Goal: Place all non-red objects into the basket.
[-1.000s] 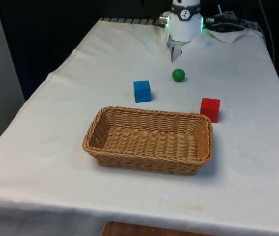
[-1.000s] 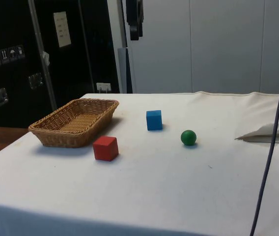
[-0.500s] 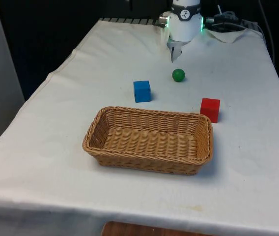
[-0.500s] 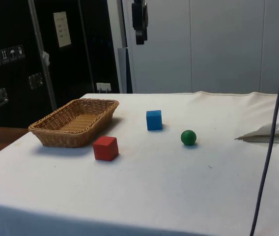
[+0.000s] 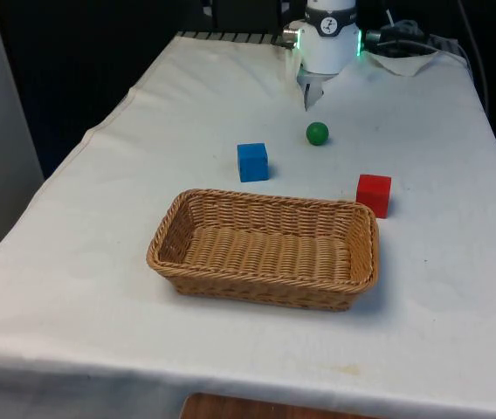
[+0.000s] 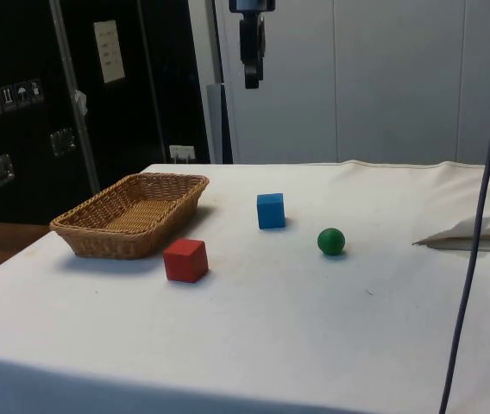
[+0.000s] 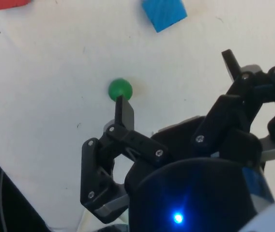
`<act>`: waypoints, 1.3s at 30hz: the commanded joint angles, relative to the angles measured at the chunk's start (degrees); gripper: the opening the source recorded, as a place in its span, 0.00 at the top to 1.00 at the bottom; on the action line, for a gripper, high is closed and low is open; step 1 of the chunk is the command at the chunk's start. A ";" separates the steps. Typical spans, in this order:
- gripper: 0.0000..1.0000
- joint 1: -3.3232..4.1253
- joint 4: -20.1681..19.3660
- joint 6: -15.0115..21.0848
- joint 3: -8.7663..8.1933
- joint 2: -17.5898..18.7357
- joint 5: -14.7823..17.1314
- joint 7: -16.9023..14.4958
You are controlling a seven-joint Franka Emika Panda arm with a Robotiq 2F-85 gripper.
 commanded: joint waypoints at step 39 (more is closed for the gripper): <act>0.00 0.00 -4.76 9.91 -0.40 8.94 10.14 -6.76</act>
